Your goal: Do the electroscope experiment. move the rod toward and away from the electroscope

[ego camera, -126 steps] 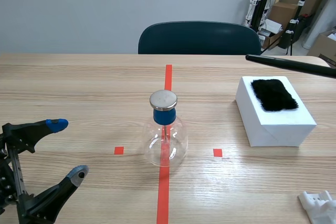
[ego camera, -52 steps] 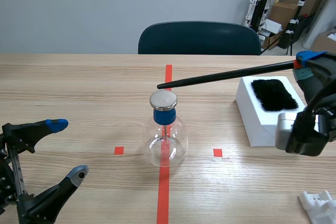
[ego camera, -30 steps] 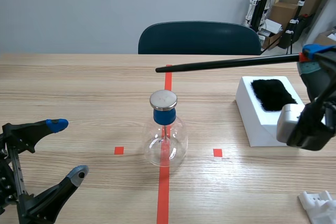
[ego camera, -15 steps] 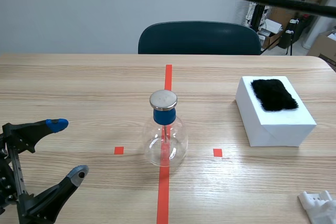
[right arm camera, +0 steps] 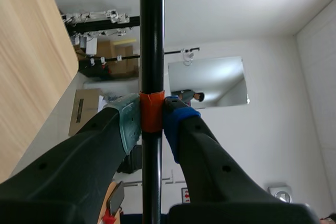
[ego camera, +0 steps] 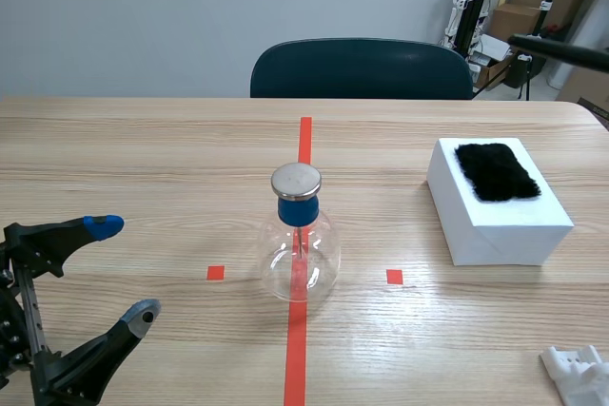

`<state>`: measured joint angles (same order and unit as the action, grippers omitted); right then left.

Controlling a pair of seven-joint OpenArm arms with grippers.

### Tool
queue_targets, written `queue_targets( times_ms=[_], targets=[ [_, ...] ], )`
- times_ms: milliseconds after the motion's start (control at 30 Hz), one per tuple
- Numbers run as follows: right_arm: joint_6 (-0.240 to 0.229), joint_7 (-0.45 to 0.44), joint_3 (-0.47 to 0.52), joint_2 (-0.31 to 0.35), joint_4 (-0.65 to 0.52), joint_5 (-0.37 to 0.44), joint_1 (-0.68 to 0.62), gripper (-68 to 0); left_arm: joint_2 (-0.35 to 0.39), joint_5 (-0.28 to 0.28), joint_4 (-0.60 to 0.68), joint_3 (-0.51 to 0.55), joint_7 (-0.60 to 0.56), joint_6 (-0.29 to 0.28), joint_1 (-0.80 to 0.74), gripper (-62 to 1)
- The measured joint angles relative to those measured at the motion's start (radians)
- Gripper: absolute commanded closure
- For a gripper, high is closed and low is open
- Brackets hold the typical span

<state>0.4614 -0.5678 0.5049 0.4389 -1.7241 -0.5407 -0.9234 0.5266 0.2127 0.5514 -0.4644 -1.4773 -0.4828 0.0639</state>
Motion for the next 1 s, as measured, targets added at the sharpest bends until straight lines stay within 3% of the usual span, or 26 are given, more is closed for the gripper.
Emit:
queue_targets(
  times_ms=[1000],
  targets=[
    [-0.005, 0.004, 0.000, 0.002, 0.040, 0.010, 0.000, -0.4, 0.000, 0.000, 0.000, 0.000, 0.000, 0.000, 0.000, -62.3]
  ],
)
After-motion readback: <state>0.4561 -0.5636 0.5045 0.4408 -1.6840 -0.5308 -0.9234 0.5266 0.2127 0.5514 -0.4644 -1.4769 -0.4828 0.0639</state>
